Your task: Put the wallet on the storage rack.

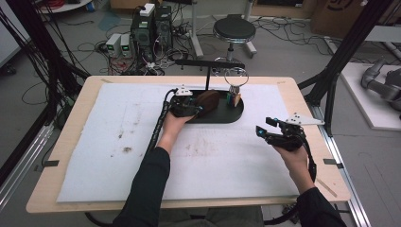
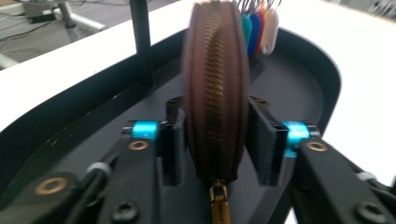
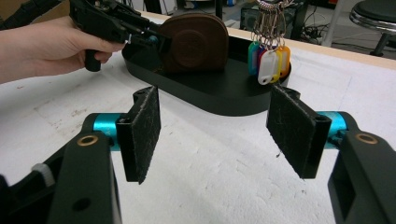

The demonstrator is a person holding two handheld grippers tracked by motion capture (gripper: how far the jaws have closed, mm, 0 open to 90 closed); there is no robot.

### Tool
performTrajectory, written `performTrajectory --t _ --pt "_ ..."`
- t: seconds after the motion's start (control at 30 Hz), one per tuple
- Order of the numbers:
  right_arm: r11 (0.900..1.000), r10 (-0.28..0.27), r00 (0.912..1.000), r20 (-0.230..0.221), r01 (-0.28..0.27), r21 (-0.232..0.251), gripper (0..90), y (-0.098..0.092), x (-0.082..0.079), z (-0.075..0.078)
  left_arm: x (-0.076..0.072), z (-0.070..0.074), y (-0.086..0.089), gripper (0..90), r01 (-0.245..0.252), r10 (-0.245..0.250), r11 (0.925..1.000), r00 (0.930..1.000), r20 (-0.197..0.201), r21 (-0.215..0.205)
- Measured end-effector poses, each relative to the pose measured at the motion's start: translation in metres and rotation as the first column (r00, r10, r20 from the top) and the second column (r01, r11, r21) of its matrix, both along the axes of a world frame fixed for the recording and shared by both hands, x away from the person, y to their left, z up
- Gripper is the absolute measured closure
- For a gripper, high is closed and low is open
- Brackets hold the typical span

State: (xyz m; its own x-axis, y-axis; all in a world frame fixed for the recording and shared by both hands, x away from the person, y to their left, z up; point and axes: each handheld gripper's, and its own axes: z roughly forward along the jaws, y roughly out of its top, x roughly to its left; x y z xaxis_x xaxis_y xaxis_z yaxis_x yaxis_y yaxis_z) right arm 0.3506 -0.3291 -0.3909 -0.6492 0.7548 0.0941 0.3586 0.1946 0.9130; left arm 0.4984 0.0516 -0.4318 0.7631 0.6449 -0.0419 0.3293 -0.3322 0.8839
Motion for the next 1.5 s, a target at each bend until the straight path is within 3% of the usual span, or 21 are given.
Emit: performTrajectory --t 0.27,0.33,0.37,0.4,0.47,0.53,0.63,0.7,0.77,0.8,0.83,0.87,1.07,1.17,1.37,1.5 --pt "1.0 0.0 1.0 0.0 0.0 -0.002 36.2 0.001 0.0 0.0 -0.003 0.002 -0.004 57.9 0.009 -0.009 0.9997 0.9998 0.016 0.023" --pt "1.0 0.001 1.0 0.0 -0.001 -0.001 36.2 0.001 0.0 0.0 -0.003 0.003 -0.005 50.3 -0.005 0.004 0.9992 0.9998 0.02 0.039" --pt "1.0 0.001 1.0 0.002 -0.001 -0.001 36.2 0.0 0.0 0.0 -0.004 0.004 -0.005 50.3 -0.025 0.024 0.9983 0.9995 0.022 0.052" --pt "1.0 0.0 1.0 0.005 0.0 -0.002 36.2 0.0 0.0 0.0 -0.006 0.009 -0.004 42.3 -0.066 0.063 0.9934 0.9975 0.032 0.094" --pt "1.0 -0.002 1.0 0.003 0.002 -0.001 36.2 -0.001 0.0 0.0 -0.008 0.012 -0.004 32.7 -0.091 0.088 0.9896 0.9956 0.034 0.112" --pt "1.0 -0.001 1.0 0.002 0.001 0.0 36.1 -0.001 0.0 0.0 -0.013 0.018 0.001 32.4 -0.13 0.125 0.9822 0.9911 0.045 0.135" --pt "1.0 -0.005 1.0 -0.003 0.005 0.002 36.2 -0.003 -0.001 0.0 -0.027 0.029 0.011 32.0 -0.162 0.151 0.9809 0.9825 0.109 0.107" --pt "1.0 -0.008 1.0 -0.001 0.008 0.003 36.2 -0.003 -0.001 0.0 -0.034 0.037 0.02 31.5 -0.144 0.137 0.9867 0.9859 0.096 0.075" --pt "1.0 -0.012 0.9999 -0.001 0.012 0.006 36.1 -0.004 -0.001 0.0 -0.052 0.047 0.032 30.7 -0.135 0.129 0.9903 0.9831 0.129 0.035" --pt "1.0 -0.012 0.9999 -0.001 0.012 0.006 36.1 -0.004 -0.001 0.0 -0.052 0.047 0.032 30.7 -0.135 0.129 0.9903 0.9831 0.129 0.035" --pt "1.0 -0.012 0.9999 0.002 0.012 0.006 36.1 -0.005 -0.001 0.0 -0.065 0.054 0.041 30.7 -0.117 0.114 0.9931 0.9836 0.139 0.008" --pt "1.0 -0.012 0.9999 0.002 0.012 0.006 36.1 -0.005 -0.001 0.0 -0.065 0.054 0.041 30.7 -0.117 0.114 0.9931 0.9836 0.139 0.008" --pt "1.0 -0.007 1.0 0.004 0.007 0.014 35.3 -0.006 -0.002 0.0 -0.107 0.064 0.074 27.7 -0.091 0.098 0.9947 0.9811 0.167 -0.047" --pt "1.0 0.0 1.0 0.005 0.0 0.016 34.4 -0.006 -0.002 0.001 -0.132 0.062 0.097 26.9 -0.064 0.077 0.9945 0.9825 0.169 -0.084" --pt "1.0 0.02 0.9998 0.004 -0.02 0.01 31.0 -0.003 -0.003 0.0 -0.157 0.054 0.121 21.2 -0.031 0.048 0.9948 0.9814 0.186 -0.097" --pt "1.0 0.03 0.9996 0.001 -0.03 0.003 29.3 -0.001 -0.003 -0.001 -0.17 0.041 0.139 21.2 -0.042 0.06 0.9951 0.9772 0.204 -0.089"
